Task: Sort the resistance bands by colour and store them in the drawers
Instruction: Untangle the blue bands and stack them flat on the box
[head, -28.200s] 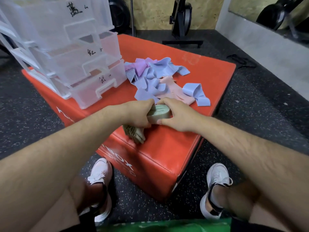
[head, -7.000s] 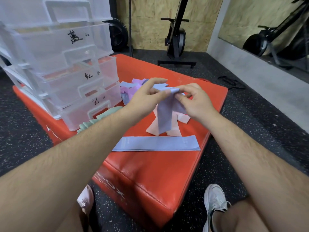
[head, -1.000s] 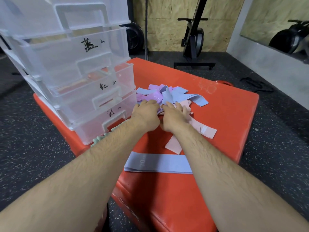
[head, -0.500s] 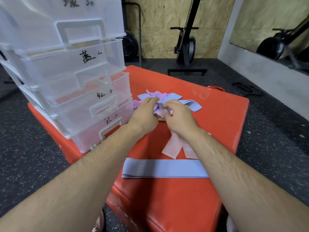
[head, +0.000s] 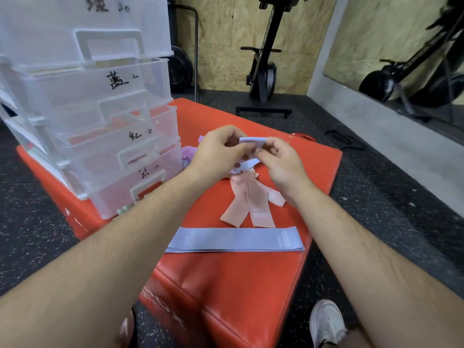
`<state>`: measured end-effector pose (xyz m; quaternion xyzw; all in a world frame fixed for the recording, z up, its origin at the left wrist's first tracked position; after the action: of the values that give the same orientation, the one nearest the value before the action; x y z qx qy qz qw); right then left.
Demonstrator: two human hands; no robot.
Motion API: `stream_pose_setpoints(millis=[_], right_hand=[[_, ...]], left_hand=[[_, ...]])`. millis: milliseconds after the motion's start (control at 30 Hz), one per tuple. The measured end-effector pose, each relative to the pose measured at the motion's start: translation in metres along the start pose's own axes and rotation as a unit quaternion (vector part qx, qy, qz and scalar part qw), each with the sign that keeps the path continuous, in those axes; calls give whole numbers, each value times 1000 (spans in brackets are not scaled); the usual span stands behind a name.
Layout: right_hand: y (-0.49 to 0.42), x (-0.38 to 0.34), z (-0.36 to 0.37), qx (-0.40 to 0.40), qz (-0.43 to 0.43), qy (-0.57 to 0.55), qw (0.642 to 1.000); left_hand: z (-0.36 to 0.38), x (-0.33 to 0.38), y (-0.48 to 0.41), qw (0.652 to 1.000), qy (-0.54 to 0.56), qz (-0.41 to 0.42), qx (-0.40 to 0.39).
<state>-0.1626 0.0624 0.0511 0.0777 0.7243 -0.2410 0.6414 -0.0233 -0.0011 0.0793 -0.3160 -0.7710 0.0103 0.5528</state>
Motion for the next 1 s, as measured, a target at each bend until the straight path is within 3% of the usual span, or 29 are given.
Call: stream_pose_setpoints(millis=[300,433,633,1000], right_hand=[[16,-27,10,-130,-78,59,987],[24,-7,13,-191,8,70,979],[31,-1,11,-222,-1,162,962],[56,25,-18,-340,146,232,900]], left_hand=[[-13,16,25,1000,6,-16,2],[-16,10,33,999,14,-39,9],[-13,-11,42,995,-11,-75,-62],[-50,-56,72,975,72,-212,10]])
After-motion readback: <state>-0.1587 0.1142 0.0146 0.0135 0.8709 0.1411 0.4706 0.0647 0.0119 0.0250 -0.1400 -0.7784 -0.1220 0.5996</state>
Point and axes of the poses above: each hand's wrist, its own y-axis away from the middle knuckle, its own z-axis out of the palm, x = y × z, the point moved 6 cm from there along -y, towards the middle knuckle, and after that the axes turned 5 degrees about -y, right-handed, at the moved point
